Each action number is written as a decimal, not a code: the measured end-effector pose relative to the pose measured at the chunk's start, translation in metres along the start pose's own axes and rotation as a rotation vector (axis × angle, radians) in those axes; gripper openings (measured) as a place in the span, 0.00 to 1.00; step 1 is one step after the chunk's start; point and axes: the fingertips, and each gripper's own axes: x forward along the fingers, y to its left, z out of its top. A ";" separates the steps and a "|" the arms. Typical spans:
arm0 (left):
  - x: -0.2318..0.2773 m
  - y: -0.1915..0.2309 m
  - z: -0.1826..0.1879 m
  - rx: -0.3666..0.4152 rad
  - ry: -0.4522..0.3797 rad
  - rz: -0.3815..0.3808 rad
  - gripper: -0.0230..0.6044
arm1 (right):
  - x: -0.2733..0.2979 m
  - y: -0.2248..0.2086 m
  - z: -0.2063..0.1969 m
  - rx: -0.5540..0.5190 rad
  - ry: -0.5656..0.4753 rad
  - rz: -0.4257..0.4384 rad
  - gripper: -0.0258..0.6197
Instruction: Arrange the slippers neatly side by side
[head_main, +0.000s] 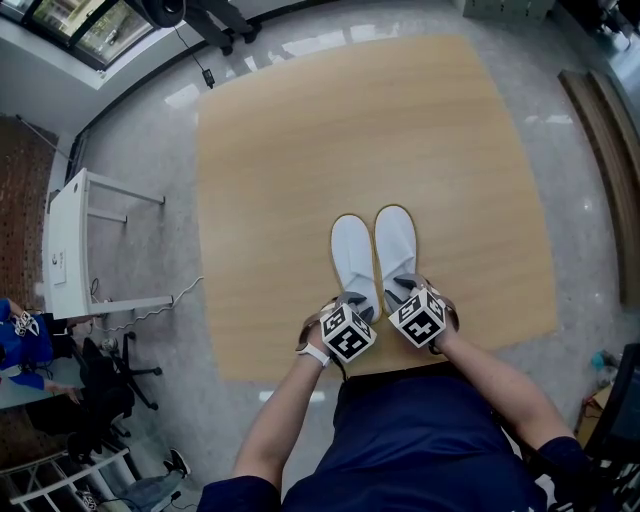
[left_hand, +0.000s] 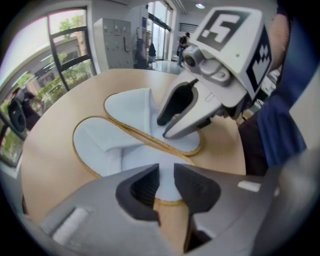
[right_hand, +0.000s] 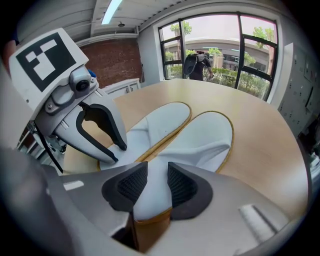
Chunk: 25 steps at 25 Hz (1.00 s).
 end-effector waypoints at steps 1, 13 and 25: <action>-0.002 0.003 0.002 -0.058 -0.029 0.003 0.19 | -0.002 -0.001 0.001 0.016 -0.015 0.004 0.25; -0.107 0.019 0.060 -0.493 -0.503 0.133 0.04 | -0.092 -0.010 0.039 0.269 -0.362 0.099 0.06; -0.171 -0.020 0.115 -0.386 -0.710 0.116 0.04 | -0.185 0.006 0.096 0.191 -0.620 0.097 0.06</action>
